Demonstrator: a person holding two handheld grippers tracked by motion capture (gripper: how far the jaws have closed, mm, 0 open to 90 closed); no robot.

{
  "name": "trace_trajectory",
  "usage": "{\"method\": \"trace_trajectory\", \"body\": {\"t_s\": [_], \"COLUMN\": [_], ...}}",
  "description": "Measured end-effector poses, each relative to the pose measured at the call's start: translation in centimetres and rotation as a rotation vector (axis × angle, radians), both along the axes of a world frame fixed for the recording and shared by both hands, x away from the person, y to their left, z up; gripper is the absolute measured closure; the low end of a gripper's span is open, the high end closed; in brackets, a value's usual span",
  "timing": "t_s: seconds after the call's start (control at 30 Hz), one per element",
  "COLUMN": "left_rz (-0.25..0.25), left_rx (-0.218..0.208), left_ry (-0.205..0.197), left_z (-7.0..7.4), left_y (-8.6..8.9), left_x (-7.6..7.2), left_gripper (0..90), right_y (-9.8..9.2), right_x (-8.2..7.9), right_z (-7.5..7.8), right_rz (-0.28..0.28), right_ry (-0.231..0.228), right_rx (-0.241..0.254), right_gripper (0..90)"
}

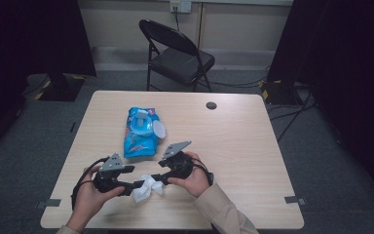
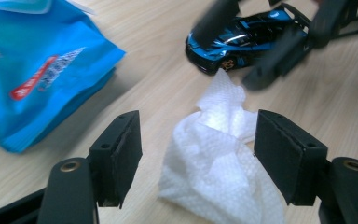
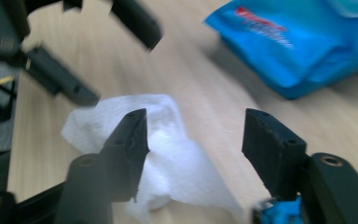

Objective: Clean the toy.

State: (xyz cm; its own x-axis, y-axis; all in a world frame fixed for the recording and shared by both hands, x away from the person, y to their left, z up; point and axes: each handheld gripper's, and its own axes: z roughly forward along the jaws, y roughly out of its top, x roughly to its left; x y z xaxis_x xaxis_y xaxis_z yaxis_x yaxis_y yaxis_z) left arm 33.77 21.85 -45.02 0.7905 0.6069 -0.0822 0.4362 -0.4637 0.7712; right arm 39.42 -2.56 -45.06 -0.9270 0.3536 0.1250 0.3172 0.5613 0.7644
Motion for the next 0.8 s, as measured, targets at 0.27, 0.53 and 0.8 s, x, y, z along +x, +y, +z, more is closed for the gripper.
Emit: {"method": "trace_trajectory", "body": {"t_s": [0.27, 0.53, 0.8], "left_rz": [-0.046, -0.063, -0.076], "left_rx": [0.03, 0.067, 0.064], "left_ry": [0.016, 0.03, 0.043], "left_z": [-1.4, -2.6, -3.1], "left_y": [-1.7, -2.4, -2.4], "left_x": [0.7, 0.9, 1.1], "left_gripper": [41.5, 46.2, 47.3], "right_y": [-3.3, -4.6, -4.7], "right_x": [1.2, 1.4, 2.0], "right_z": [-0.2, -1.7, -2.7], "right_rz": [-0.138, -0.196, -0.215], "right_ry": [-0.027, -0.011, -0.006], "right_rx": [-0.047, -0.131, -0.17], "right_gripper": [29.5, 24.1, 21.1]}}
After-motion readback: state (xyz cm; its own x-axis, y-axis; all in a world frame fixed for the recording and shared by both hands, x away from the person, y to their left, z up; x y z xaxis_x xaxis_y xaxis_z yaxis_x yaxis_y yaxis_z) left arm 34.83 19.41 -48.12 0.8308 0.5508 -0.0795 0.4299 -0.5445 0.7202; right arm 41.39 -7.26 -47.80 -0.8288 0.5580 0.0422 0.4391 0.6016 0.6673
